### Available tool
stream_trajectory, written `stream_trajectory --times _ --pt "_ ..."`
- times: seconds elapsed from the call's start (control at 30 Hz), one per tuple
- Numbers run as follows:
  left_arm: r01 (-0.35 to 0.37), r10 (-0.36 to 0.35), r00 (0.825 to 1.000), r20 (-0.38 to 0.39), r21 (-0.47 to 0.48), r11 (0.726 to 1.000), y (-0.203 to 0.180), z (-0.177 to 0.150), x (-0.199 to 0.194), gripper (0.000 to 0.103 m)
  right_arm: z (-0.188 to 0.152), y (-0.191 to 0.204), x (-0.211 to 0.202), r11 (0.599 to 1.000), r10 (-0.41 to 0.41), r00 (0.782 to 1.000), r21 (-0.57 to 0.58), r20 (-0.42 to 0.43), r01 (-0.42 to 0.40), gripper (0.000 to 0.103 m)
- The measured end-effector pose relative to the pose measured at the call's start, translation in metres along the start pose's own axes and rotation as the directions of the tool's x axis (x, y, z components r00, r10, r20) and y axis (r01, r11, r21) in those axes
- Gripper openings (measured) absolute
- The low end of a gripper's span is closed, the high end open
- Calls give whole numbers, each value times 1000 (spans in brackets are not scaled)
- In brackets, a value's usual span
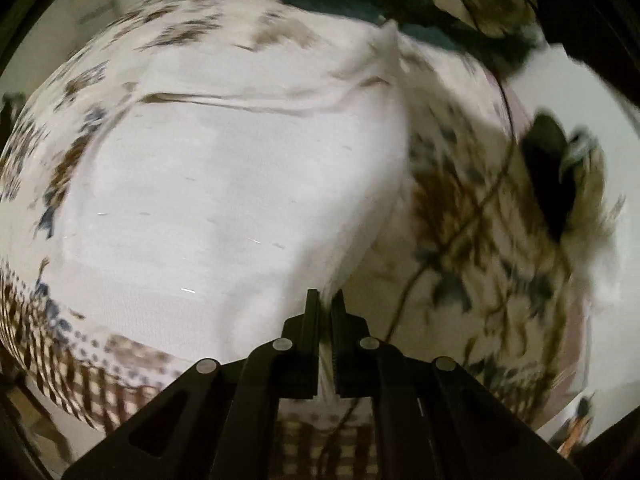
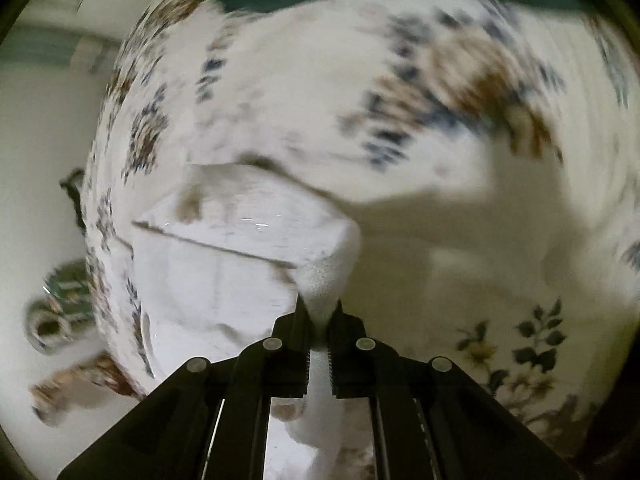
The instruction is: Fold small clothes
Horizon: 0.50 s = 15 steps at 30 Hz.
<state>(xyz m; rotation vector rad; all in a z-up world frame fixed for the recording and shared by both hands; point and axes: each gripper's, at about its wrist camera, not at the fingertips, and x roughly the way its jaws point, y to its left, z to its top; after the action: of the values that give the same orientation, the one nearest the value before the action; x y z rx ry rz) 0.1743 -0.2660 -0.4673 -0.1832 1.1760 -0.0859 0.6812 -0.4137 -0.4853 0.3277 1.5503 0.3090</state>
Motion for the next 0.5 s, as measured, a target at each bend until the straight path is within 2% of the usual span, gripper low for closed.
stream_trajectory --times 0.1,0.2,0.37,0.5 --pt "33 -30 999 38 -96 995 53 14 -23 2 11 73 -12 994 -84 996 -73 11 84 7" --pt "75 -63 996 65 -211 975 121 24 -43 2 21 159 2 976 -162 987 -142 14 163 7" --pt "99 -76 994 81 -340 935 221 28 -45 2 40 295 61 933 -292 956 -216 14 288 7" --pt "106 -85 994 69 -415 904 288 24 -31 2 54 375 126 901 -363 932 -248 12 355 7"
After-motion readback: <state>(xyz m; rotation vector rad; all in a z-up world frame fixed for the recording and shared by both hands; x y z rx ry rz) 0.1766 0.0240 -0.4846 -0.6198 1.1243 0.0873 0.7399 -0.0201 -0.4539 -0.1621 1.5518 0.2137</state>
